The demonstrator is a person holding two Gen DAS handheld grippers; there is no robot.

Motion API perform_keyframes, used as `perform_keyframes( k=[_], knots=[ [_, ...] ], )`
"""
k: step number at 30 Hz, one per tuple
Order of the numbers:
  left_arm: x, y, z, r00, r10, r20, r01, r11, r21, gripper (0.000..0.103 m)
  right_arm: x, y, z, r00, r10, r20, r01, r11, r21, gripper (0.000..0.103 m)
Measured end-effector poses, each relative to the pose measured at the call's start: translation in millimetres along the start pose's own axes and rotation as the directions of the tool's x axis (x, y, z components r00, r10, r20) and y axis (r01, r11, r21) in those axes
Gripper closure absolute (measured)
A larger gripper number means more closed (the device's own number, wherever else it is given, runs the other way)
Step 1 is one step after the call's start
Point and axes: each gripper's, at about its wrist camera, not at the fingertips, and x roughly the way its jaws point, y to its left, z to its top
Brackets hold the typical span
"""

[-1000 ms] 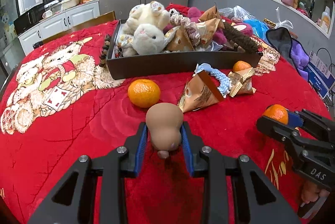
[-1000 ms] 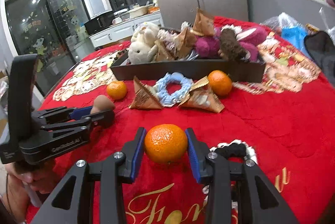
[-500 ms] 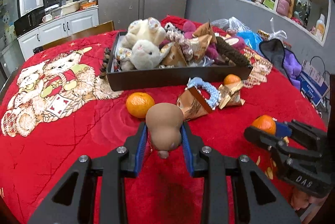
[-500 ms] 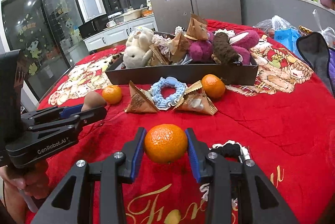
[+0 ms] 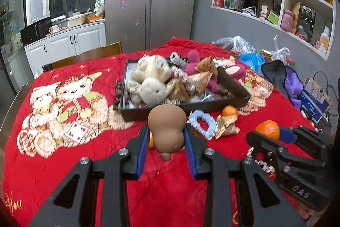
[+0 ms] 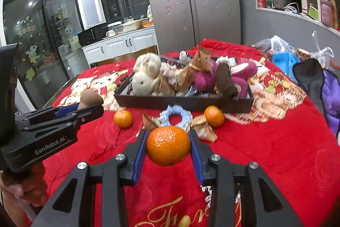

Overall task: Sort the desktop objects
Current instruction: 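Lift the gourd toy with the left tool while the right tool lifts the orange, then carry the gourd toy and orange over the tray with both tools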

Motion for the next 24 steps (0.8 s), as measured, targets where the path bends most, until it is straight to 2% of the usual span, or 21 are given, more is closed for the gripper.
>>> perform_keyframes(
  k=[3,10,13,19,24],
  knots=[
    [-2.9,-5.1,10.6,1.0,-0.004,0.018,0.004,1.0,0.013,0.071,-0.7,1.8,12.6,1.0,-0.022,-0.001,0.022,1.0,-0.007,0.064],
    [5.6,-9.7,30.7,0.999,-0.035,0.013,0.035,0.999,0.001,0.071,-8.5,4.4,35.1,0.999,-0.011,0.032,0.011,1.0,-0.008,0.064],
    [10.7,-11.4,40.2,0.999,-0.027,0.017,0.027,1.0,0.013,0.071,-9.5,2.2,45.0,0.999,-0.012,0.044,0.013,1.0,-0.01,0.064],
    [30.1,-12.7,70.9,0.998,-0.053,0.016,0.053,0.999,0.01,0.071,-1.7,-10.6,71.8,0.998,-0.015,0.054,0.016,1.0,-0.01,0.064],
    [55.2,-11.1,103.7,0.999,-0.041,0.022,0.04,0.999,0.018,0.071,17.6,-20.1,104.1,0.999,-0.011,0.045,0.012,1.0,-0.025,0.064]
  ],
)
